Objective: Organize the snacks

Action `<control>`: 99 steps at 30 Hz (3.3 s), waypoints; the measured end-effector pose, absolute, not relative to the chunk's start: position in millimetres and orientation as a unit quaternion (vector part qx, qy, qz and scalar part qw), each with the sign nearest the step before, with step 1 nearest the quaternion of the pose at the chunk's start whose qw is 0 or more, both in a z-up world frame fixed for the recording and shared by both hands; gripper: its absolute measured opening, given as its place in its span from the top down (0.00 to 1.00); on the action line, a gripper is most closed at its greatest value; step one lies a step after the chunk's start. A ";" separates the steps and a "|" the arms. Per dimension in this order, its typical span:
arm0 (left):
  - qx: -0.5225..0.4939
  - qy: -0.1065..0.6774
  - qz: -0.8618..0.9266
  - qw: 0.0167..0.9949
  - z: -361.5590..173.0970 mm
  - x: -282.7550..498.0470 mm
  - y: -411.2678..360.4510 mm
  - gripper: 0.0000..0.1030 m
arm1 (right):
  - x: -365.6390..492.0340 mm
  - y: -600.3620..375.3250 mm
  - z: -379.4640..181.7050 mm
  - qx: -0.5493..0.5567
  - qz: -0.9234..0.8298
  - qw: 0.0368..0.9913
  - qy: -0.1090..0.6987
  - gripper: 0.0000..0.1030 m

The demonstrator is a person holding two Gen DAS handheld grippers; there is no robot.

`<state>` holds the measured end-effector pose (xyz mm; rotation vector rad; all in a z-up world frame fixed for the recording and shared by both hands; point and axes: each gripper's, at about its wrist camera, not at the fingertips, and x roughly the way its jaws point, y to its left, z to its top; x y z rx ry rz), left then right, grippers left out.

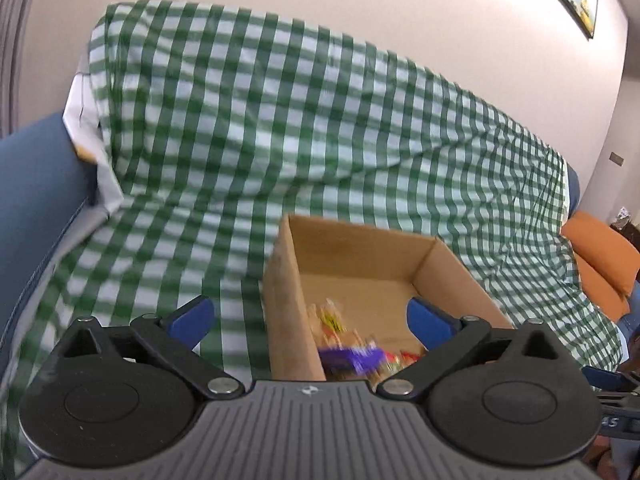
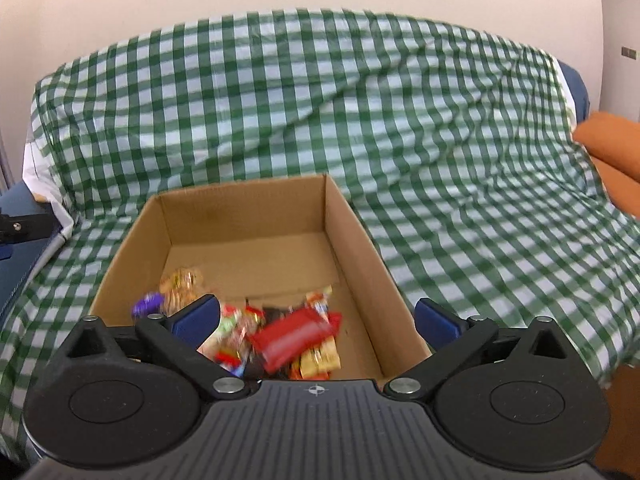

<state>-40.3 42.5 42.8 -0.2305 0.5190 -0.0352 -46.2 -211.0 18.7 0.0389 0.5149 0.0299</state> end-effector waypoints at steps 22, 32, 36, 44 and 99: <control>-0.064 0.378 -0.003 0.923 -1.9 -55.2 -8.5 0.00 | -51.9 -186.9 3.9 -0.050 0.018 0.953 0.298 0.01; -0.071 0.377 -0.007 0.923 -0.6 -55.0 -6.6 0.00 | -47.3 -187.1 1.8 -0.043 0.024 0.952 0.304 0.01; -0.072 0.377 -0.009 0.924 -0.5 -54.0 -7.9 0.00 | -46.3 -188.1 1.3 -0.034 0.024 0.951 0.308 0.01; -0.072 0.376 -0.008 0.924 -0.5 -54.2 -8.2 0.00 | -46.2 -187.9 0.0 -0.030 0.025 0.950 0.309 0.01; -0.082 0.370 -0.016 0.925 4.7 -53.4 -13.6 0.00 | -42.6 -186.4 0.0 -0.019 0.024 0.948 0.316 0.01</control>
